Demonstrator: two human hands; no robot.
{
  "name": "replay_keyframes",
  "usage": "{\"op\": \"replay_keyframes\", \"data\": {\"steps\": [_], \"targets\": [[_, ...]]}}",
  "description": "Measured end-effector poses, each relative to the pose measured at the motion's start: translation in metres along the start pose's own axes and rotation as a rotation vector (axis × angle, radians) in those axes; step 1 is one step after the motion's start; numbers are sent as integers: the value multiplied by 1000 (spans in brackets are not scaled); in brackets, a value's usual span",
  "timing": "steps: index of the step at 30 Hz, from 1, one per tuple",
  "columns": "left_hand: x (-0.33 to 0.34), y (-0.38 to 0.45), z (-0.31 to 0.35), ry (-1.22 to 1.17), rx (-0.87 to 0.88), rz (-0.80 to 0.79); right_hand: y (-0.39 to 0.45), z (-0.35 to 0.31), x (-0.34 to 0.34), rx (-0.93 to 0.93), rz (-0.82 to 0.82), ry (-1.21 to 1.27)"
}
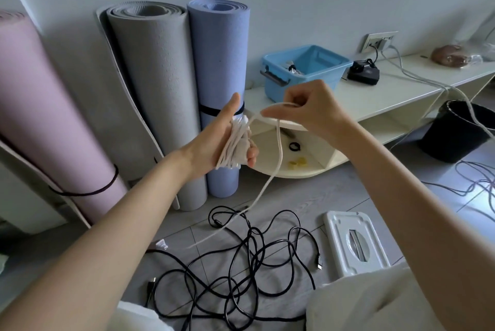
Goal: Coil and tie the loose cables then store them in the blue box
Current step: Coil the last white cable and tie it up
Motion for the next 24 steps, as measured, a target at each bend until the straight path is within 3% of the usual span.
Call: {"op": "replay_keyframes", "data": {"steps": [4, 7, 14, 16, 18, 21, 24], "targets": [[15, -3, 6, -32, 103, -184, -4, 6, 1, 112, -19, 282], [19, -2, 11, -147, 107, -189, -6, 8, 12, 182, -89, 430], [7, -7, 17, -724, 139, -275, -6, 7, 38, 335, -286, 638], [9, -9, 21, -805, 204, -214, -6, 5, 43, 386, -284, 530], [10, -7, 28, -877, 321, -43, -8, 2, 49, 359, -304, 226], [3, 1, 30, -852, 395, 227, -16, -4, 64, 119, -479, -403], [-6, 11, 22, -678, 376, 440, -23, -13, 69, -65, -610, -616]]}}
Point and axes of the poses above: each hand's wrist, its own y-axis towards the middle knuckle, its own x-axis out of the palm, z = x × y, the point moved 1 cm from there along y, towards the middle knuckle, and after that the axes turned 11 degrees about -y, right-handed, at the moved point
